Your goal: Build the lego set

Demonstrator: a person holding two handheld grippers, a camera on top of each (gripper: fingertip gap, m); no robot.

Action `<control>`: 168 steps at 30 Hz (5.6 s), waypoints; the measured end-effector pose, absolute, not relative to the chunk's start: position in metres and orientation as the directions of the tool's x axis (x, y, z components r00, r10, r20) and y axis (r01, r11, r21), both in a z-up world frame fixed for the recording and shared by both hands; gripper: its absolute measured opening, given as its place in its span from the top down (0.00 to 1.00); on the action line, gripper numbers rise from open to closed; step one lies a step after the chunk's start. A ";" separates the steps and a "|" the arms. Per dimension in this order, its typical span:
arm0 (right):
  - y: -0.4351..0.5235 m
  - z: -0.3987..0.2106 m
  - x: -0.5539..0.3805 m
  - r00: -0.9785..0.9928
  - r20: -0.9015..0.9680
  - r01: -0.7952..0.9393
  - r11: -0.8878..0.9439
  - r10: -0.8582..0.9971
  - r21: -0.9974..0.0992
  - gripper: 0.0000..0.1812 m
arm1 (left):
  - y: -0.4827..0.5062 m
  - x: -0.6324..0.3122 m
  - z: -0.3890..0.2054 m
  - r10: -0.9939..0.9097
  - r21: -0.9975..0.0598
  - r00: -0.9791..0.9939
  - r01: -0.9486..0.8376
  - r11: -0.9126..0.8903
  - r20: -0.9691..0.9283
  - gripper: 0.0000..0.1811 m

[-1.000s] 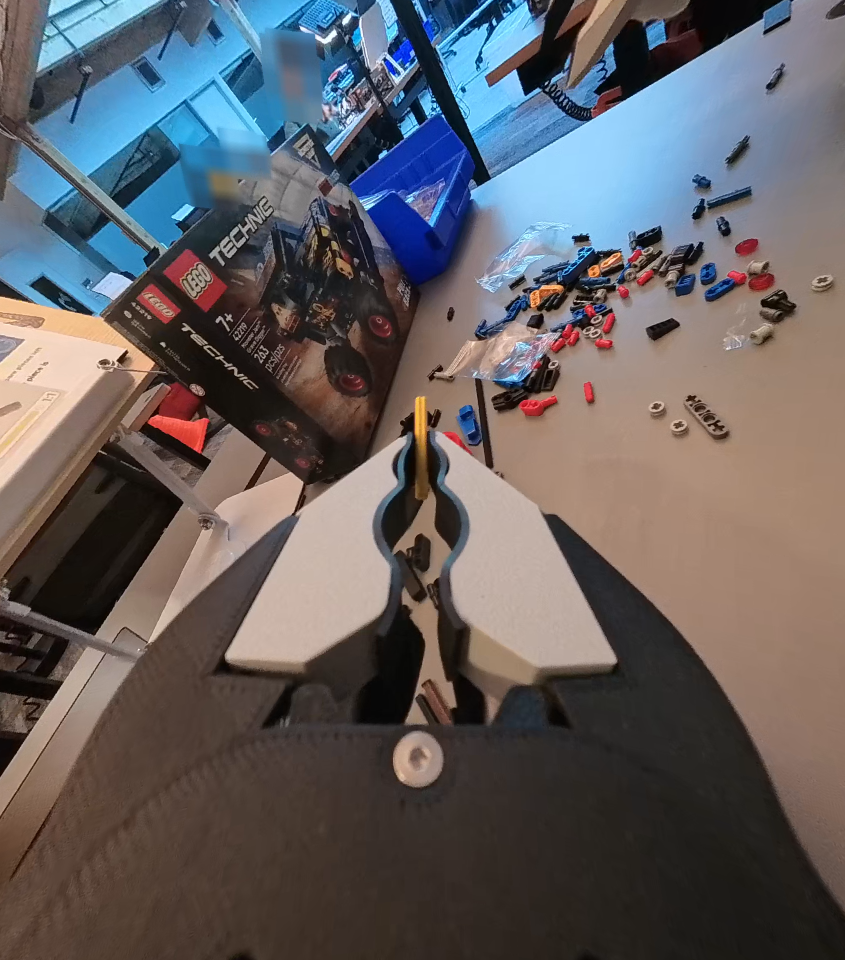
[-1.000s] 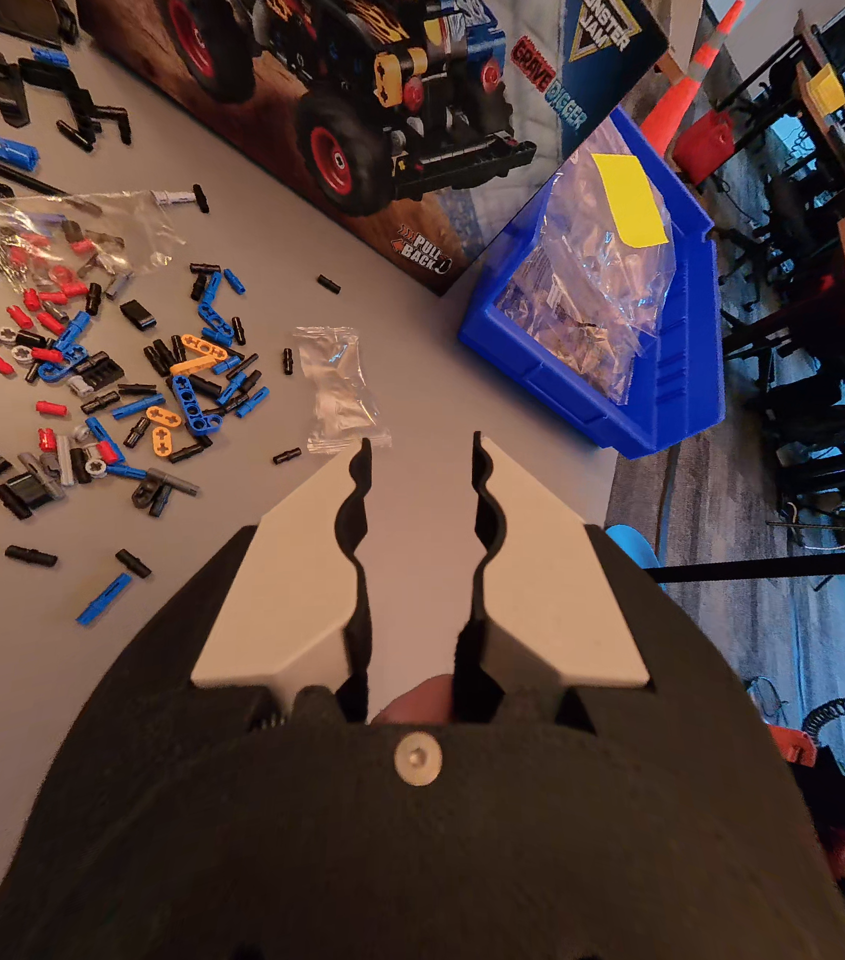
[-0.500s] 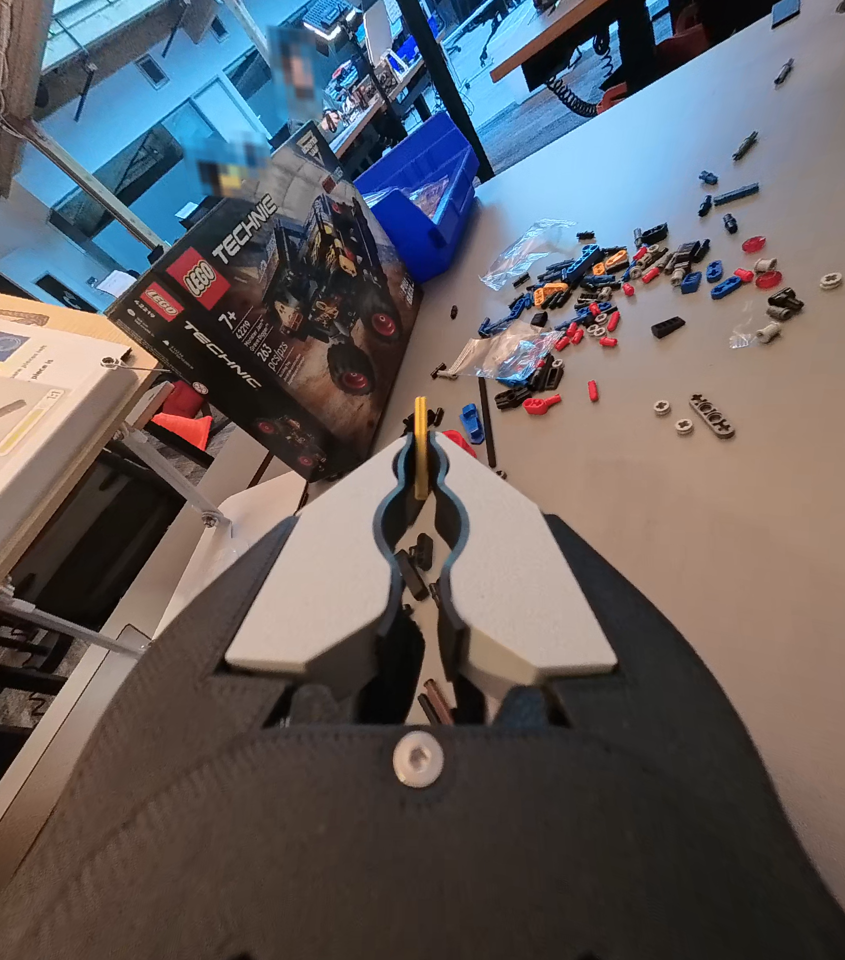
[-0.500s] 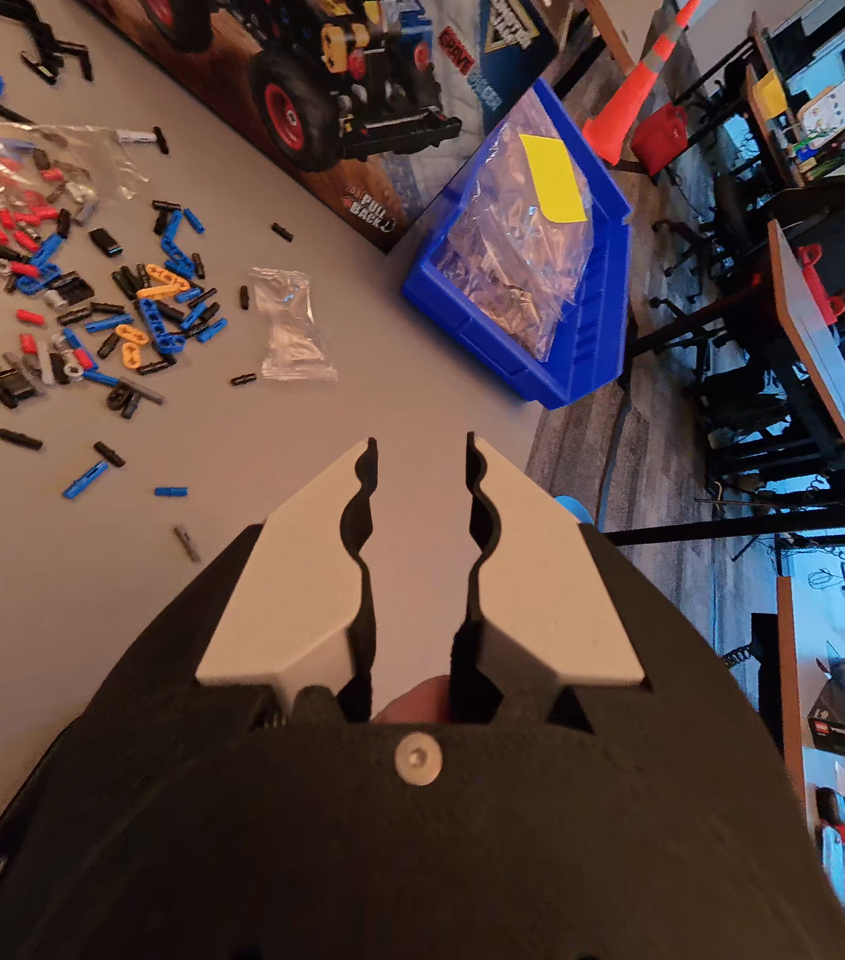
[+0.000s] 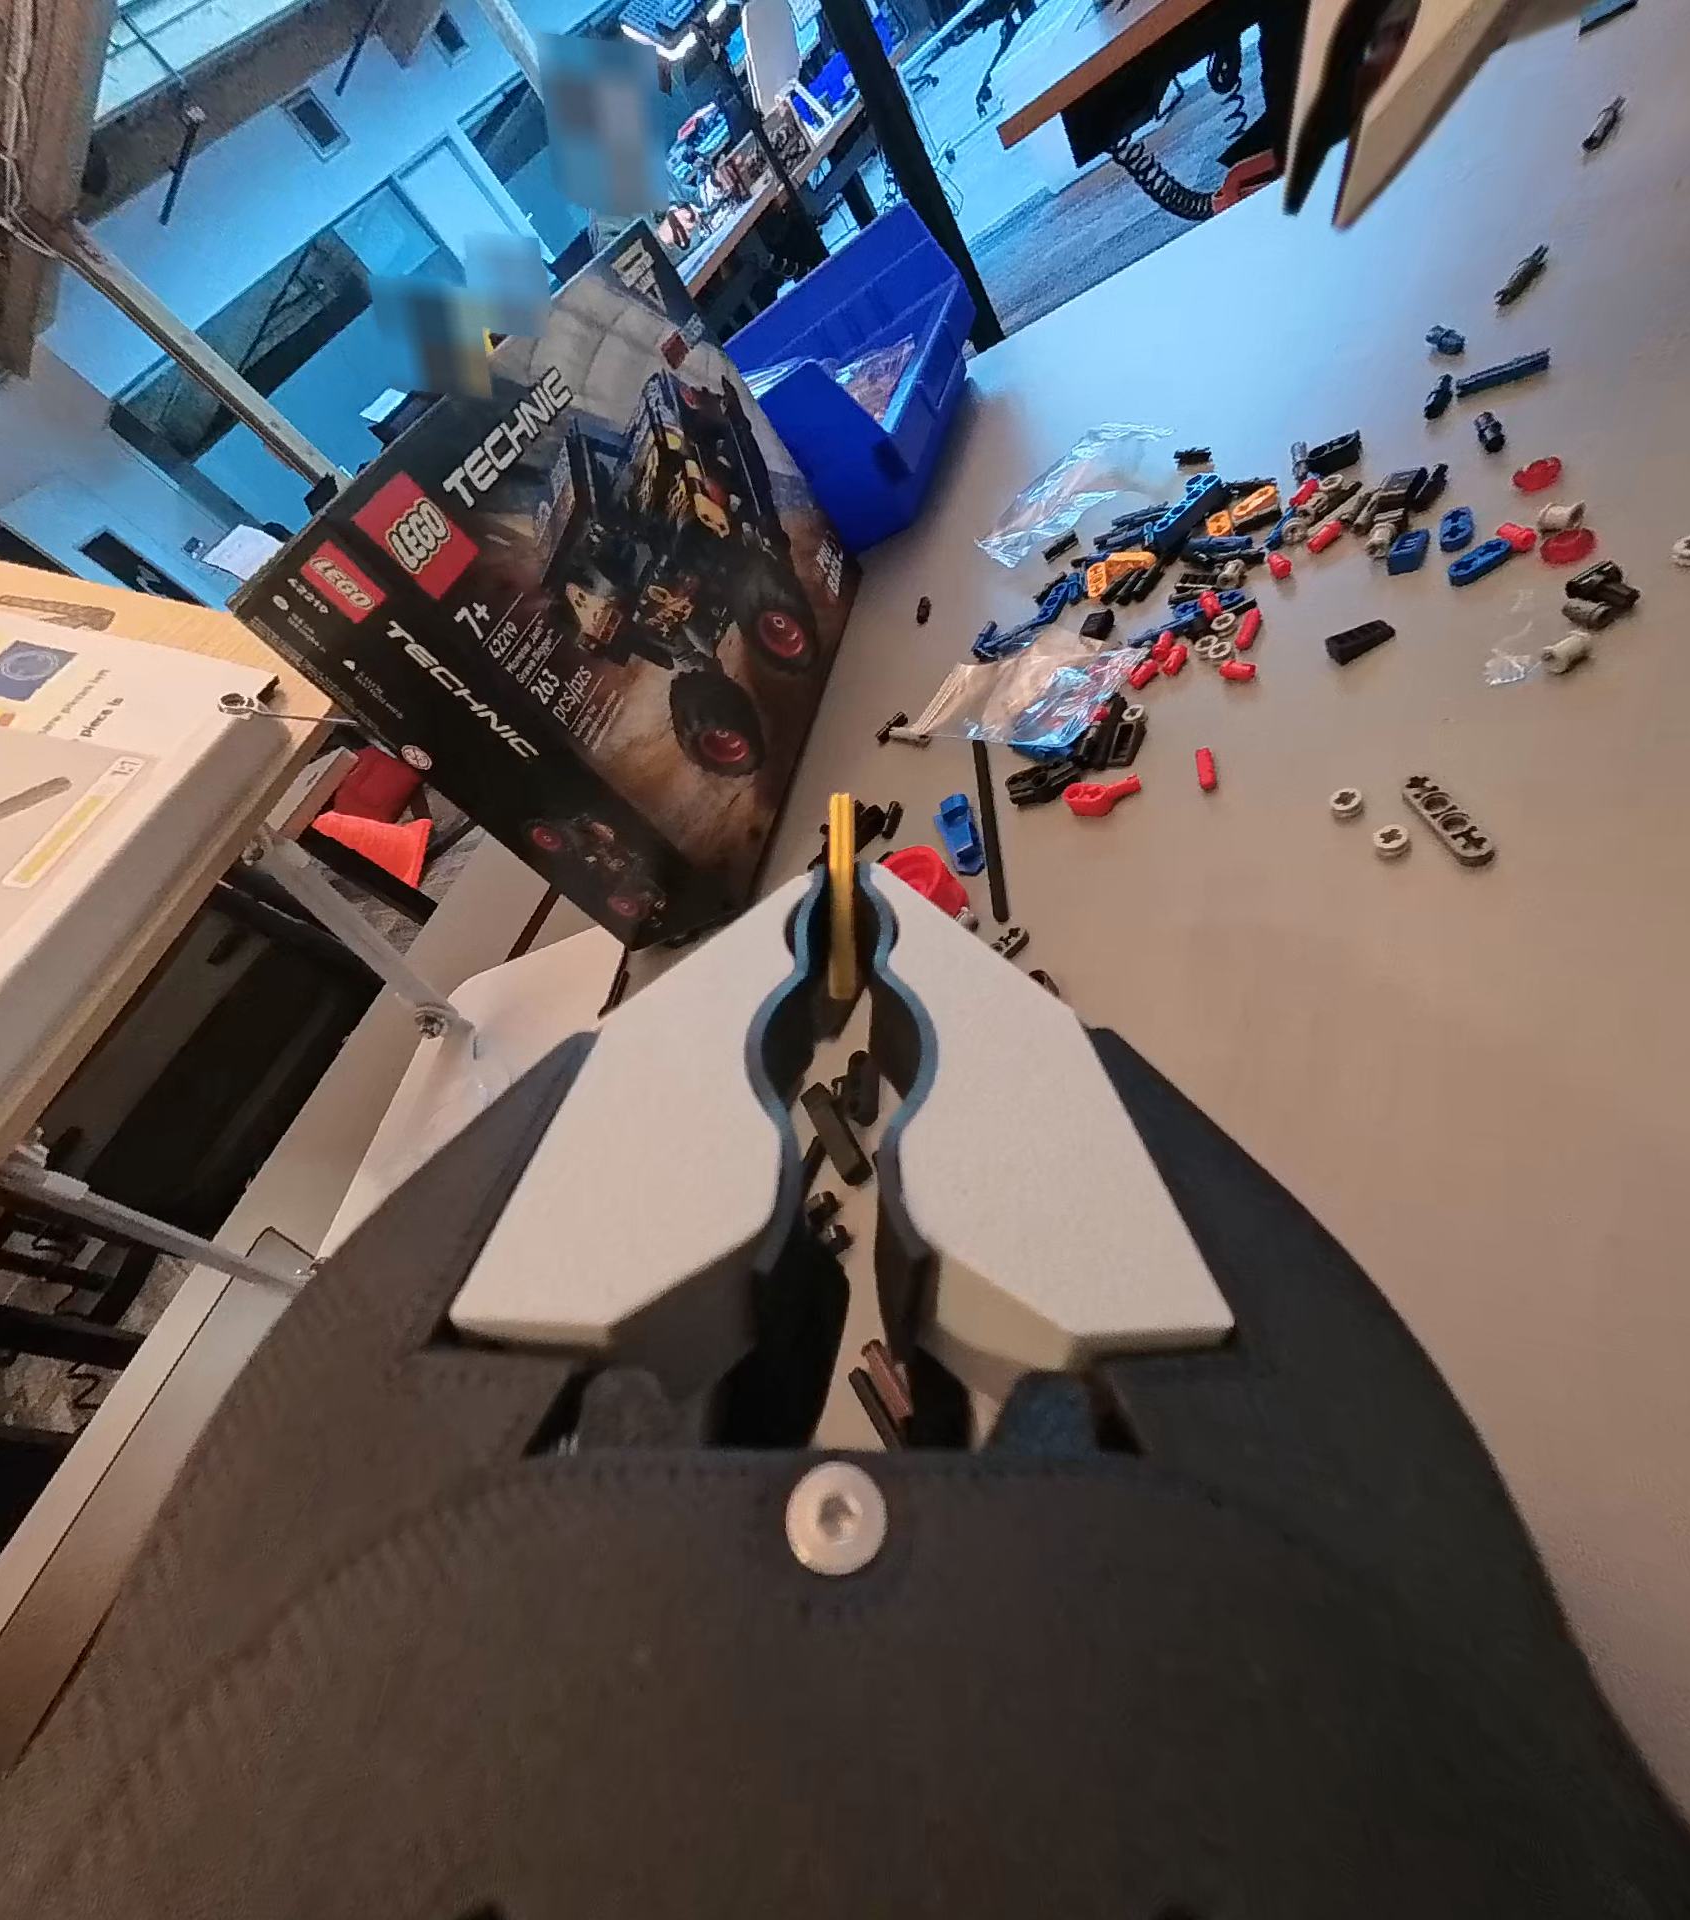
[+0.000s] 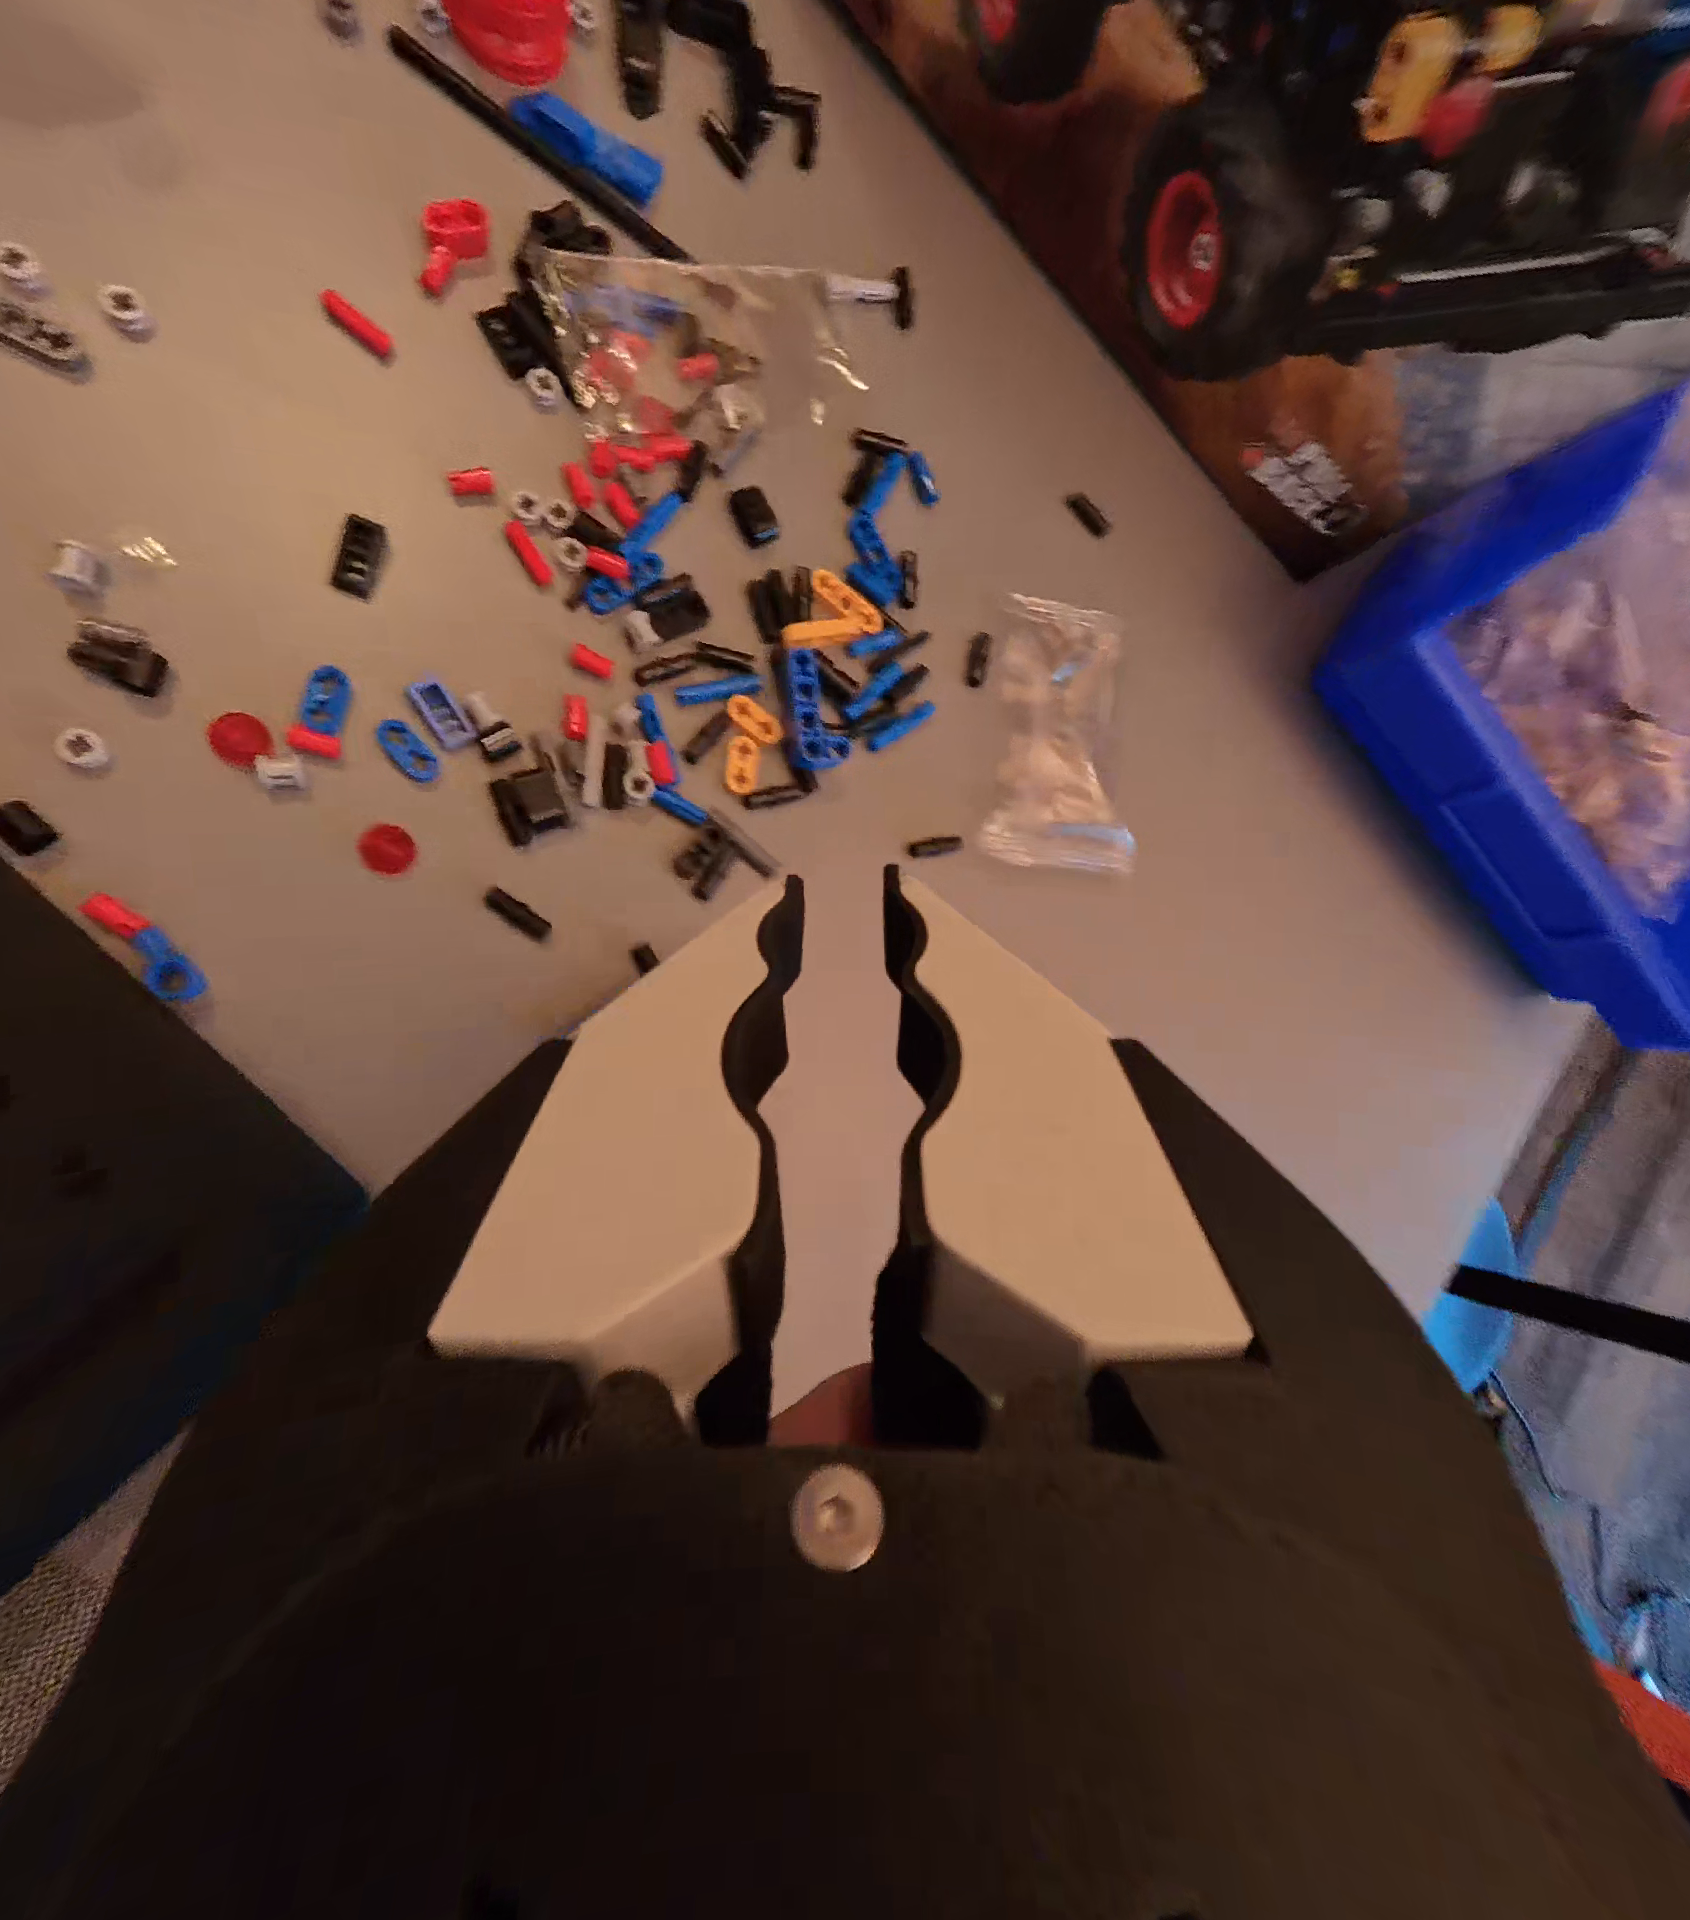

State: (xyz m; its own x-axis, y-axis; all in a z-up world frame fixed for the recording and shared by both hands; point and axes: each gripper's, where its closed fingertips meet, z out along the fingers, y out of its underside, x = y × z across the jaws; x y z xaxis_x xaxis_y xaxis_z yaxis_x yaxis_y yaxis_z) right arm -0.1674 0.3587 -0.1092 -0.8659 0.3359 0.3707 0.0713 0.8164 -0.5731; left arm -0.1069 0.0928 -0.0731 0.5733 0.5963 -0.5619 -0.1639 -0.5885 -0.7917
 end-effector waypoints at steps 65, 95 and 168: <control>0.245 -0.143 -0.222 -0.884 0.391 -0.030 0.804 0.255 -0.593 0.90 | 0.090 -0.110 -0.075 0.606 -0.811 0.594 -0.143 -0.568 -0.529 0.99; 0.297 -0.154 -0.217 -0.939 0.300 -0.002 0.869 0.169 -0.495 0.93 | 0.087 -0.114 -0.076 0.609 -0.804 0.583 -0.138 -0.578 -0.538 0.99; 0.285 -0.176 -0.223 -0.977 0.203 -0.137 0.908 -0.059 -0.397 0.99 | 0.092 -0.109 -0.083 0.580 -0.802 0.624 -0.131 -0.583 -0.524 0.99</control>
